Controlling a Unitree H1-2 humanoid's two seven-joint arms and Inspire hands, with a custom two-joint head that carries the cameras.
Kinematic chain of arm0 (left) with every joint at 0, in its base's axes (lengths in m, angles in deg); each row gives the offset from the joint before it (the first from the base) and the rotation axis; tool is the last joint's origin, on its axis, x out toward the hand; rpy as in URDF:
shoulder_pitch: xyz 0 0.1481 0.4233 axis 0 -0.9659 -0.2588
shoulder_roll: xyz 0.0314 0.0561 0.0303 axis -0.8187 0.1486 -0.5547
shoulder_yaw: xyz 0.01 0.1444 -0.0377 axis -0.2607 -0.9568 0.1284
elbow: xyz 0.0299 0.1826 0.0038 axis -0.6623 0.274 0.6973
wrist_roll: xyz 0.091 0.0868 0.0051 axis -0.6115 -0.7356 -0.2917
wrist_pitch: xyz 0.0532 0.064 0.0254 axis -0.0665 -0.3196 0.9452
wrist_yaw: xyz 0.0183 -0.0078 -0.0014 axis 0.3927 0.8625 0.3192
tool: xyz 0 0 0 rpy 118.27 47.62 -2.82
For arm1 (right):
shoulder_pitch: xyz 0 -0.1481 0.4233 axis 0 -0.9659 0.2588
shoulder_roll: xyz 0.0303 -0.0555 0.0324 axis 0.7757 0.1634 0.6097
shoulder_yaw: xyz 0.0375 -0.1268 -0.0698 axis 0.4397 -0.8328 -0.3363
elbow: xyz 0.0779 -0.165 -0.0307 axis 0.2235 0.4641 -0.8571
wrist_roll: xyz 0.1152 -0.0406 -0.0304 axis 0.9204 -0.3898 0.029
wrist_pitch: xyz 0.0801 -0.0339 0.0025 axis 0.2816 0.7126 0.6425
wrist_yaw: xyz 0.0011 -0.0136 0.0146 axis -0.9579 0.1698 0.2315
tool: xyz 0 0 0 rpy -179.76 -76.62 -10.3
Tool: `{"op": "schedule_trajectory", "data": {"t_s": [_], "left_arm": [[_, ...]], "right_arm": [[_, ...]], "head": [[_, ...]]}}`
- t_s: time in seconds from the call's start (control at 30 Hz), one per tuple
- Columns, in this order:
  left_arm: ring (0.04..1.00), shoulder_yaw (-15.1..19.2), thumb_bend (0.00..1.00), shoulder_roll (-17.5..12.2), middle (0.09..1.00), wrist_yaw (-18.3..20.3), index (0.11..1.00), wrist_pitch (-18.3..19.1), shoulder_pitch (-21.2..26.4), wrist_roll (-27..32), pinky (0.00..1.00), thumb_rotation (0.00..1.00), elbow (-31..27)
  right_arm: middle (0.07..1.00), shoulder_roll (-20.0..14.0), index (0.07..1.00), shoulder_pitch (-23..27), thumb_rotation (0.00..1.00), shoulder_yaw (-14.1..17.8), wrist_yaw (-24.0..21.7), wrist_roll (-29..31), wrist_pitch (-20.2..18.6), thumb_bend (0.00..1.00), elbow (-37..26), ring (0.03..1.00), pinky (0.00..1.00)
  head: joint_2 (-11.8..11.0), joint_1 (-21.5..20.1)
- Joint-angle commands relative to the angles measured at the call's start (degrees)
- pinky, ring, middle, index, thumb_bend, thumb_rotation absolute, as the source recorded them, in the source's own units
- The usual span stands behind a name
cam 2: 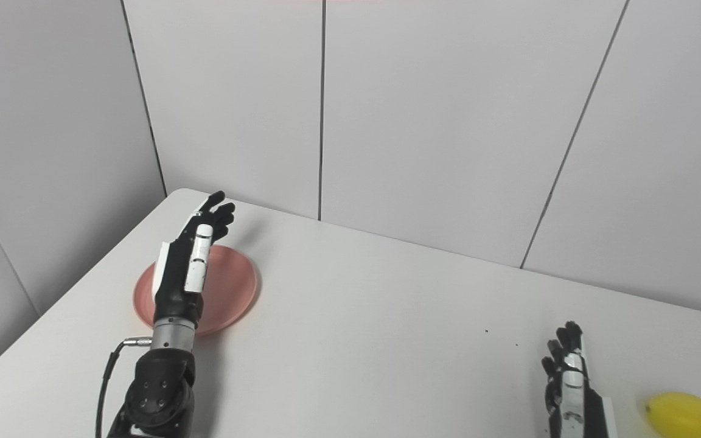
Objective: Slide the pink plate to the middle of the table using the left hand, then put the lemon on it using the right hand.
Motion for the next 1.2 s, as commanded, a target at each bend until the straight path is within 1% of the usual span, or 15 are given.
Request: {"op": "schedule_trajectory", "data": {"t_s": [0.0,0.07,0.17,0.3,0.47,0.57,0.67,0.7,0.8,0.9,0.93,1.03,1.1,1.13,1.17], "left_arm": [[0.826,0.48,0.56,-1.49,0.807,-1.22,0.815,-1.58,2.03,-0.95,0.86,1.00,-0.91],[0.822,1.23,0.55,-2.24,0.808,-2.08,0.813,-1.84,2.19,-1.55,0.86,1.00,-0.24],[0.797,2.59,0.54,-3.49,0.793,-2.93,0.801,-1.51,2.51,-1.16,0.84,1.00,0.77],[0.822,3.54,0.56,-6.55,0.817,-1.50,0.826,-1.01,2.24,0.02,0.85,1.00,2.03],[0.837,5.32,0.58,-8.51,0.831,-1.37,0.834,-0.68,1.91,2.54,0.86,1.00,2.97],[0.842,6.23,0.60,-9.97,0.833,-1.70,0.832,-0.18,1.67,2.61,0.88,1.00,4.15],[0.838,6.87,0.61,-11.37,0.830,-1.79,0.836,-0.32,1.25,2.24,0.85,1.00,5.34],[0.837,7.07,0.61,-11.71,0.829,-1.78,0.837,-0.47,1.16,2.42,0.84,1.00,5.77],[0.832,7.47,0.63,-12.16,0.825,-1.90,0.833,-0.70,1.11,2.91,0.83,1.00,6.91],[0.833,7.67,0.63,-12.25,0.823,-1.77,0.827,-0.53,1.16,3.49,0.84,1.00,7.82],[0.834,7.68,0.63,-12.03,0.823,-1.85,0.827,-0.11,1.14,3.64,0.85,1.00,7.60],[0.830,7.28,0.60,-11.44,0.813,-2.35,0.827,0.79,0.88,3.28,0.85,1.00,6.54],[0.833,7.00,0.59,-11.10,0.819,-2.76,0.830,1.40,0.73,2.82,0.84,1.00,6.07],[0.833,6.95,0.59,-10.90,0.820,-3.12,0.828,2.08,0.63,2.49,0.84,1.00,5.64],[0.833,6.94,0.59,-10.77,0.820,-3.35,0.827,2.52,0.58,2.37,0.84,1.00,5.40]], "right_arm": [[1.000,-0.25,1.000,0.97,1.00,0.02,-0.67,0.54,-0.32,0.30,-2.42,1.000,1.00],[1.000,-0.26,1.000,0.92,1.00,-0.06,-0.80,0.68,-0.36,0.29,-2.52,1.000,1.00],[1.000,-0.32,1.000,0.87,1.00,-0.23,-0.88,0.73,-0.76,0.31,-2.72,1.000,1.00],[1.000,-0.36,1.000,0.89,1.00,-0.40,-0.86,0.51,-0.72,0.32,-2.76,1.000,1.00],[1.000,-0.20,1.000,0.82,1.00,-0.49,-0.78,0.57,-0.70,0.31,-2.86,1.000,1.00],[1.000,0.02,1.000,0.73,1.00,-0.48,-0.55,0.52,-0.75,0.30,-3.06,1.000,1.00],[1.000,0.19,1.000,0.67,1.00,-0.35,-0.41,0.66,-0.78,0.31,-3.17,1.000,1.00],[1.000,0.22,1.000,0.63,1.00,-0.32,-0.46,0.72,-0.66,0.31,-3.16,1.000,1.00],[1.000,0.14,1.000,0.56,1.00,-0.26,-0.61,0.87,-0.50,0.31,-3.08,1.000,1.00],[1.000,-0.02,1.000,0.58,1.00,-0.17,-0.66,0.93,-0.37,0.33,-2.90,1.000,1.00],[1.000,-0.15,1.000,0.69,1.00,-0.12,-0.53,0.49,0.24,0.34,-2.41,1.000,1.00],[1.000,-0.59,1.000,0.93,1.00,-0.10,-0.50,-0.48,1.49,0.32,-1.35,1.000,1.00],[1.000,-0.66,1.000,1.01,1.00,-0.02,-0.57,-0.54,1.54,0.34,-1.21,1.000,1.00],[1.000,-0.60,1.000,0.97,1.00,0.01,-0.57,-0.44,1.60,0.35,-1.30,1.000,1.00],[1.000,-0.61,1.000,0.97,1.00,0.01,-0.61,-0.39,1.82,0.35,-1.27,1.000,1.00]], "head": [[0.19,0.18],[0.18,0.39],[0.19,0.57],[0.39,0.84],[0.26,0.95],[0.31,0.97],[0.31,0.97],[-0.11,2.16],[-0.63,3.76],[-1.09,5.53],[-1.27,6.60],[-1.48,7.49],[-1.48,7.49],[-1.73,8.80],[-1.73,8.80]]}}
